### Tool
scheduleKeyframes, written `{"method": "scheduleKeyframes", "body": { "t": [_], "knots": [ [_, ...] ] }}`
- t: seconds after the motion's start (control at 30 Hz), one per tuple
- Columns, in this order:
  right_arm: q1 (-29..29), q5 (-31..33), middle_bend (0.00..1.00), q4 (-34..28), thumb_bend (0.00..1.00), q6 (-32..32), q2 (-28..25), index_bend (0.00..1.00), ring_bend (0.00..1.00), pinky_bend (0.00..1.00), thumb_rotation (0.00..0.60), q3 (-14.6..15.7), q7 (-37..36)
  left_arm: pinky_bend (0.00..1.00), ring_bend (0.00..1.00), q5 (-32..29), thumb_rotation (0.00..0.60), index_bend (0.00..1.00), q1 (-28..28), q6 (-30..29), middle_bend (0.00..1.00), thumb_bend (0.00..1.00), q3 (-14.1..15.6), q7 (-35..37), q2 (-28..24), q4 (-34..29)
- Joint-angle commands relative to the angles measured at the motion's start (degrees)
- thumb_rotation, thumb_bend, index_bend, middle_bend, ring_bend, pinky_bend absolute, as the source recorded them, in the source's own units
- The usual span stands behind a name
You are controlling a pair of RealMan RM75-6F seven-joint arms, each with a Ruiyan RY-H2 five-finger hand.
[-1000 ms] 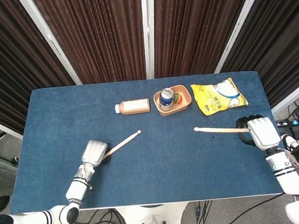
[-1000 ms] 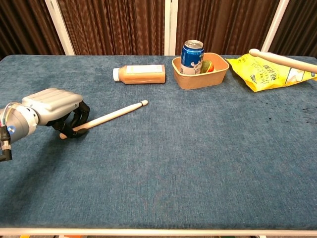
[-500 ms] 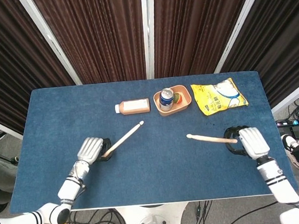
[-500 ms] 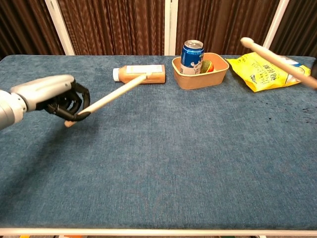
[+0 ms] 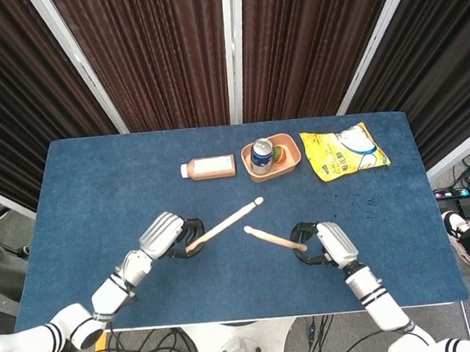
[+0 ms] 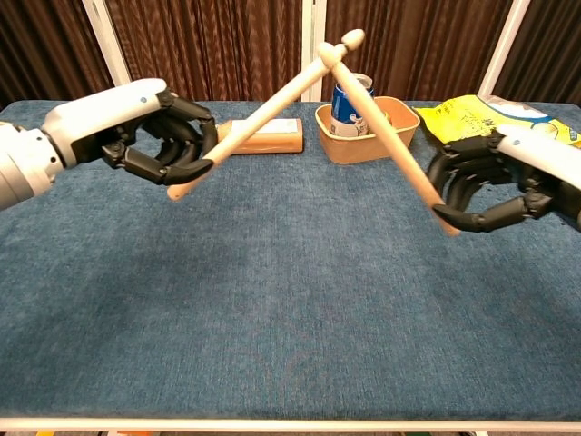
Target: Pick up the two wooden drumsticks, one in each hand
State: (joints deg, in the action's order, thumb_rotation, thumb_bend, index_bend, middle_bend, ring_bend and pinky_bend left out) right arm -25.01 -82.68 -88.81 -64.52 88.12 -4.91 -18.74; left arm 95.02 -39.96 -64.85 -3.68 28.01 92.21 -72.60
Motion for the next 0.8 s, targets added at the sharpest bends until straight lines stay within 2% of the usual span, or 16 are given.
{"method": "scheduleKeyframes", "body": {
  "t": [0.03, 0.4, 0.8],
  "knots": [
    [-0.61, 0.82, 0.66, -0.40, 0.76, 0.29, 1.79, 0.77, 0.49, 0.46, 0.600, -0.83, 1.65, 0.72, 0.77, 0.80, 0.600, 0.66, -0.93, -0.21, 0.74, 0.52, 0.51, 0.42, 0.17, 0.38],
    [-1.70, 1.62, 0.66, 0.01, 0.76, 0.22, 5.75, 0.77, 0.49, 0.46, 0.600, -1.75, 5.46, 0.72, 0.77, 1.06, 0.600, 0.66, -2.17, -0.99, 0.74, 0.52, 0.90, -0.01, 0.67, 0.52],
    [-1.83, 1.80, 0.66, 0.26, 0.76, -0.78, 7.40, 0.77, 0.49, 0.46, 0.600, -2.10, 7.65, 0.72, 0.77, 1.86, 0.600, 0.66, -3.18, -2.00, 0.74, 0.52, 1.49, -0.77, 0.83, -0.01]
  ]
}}
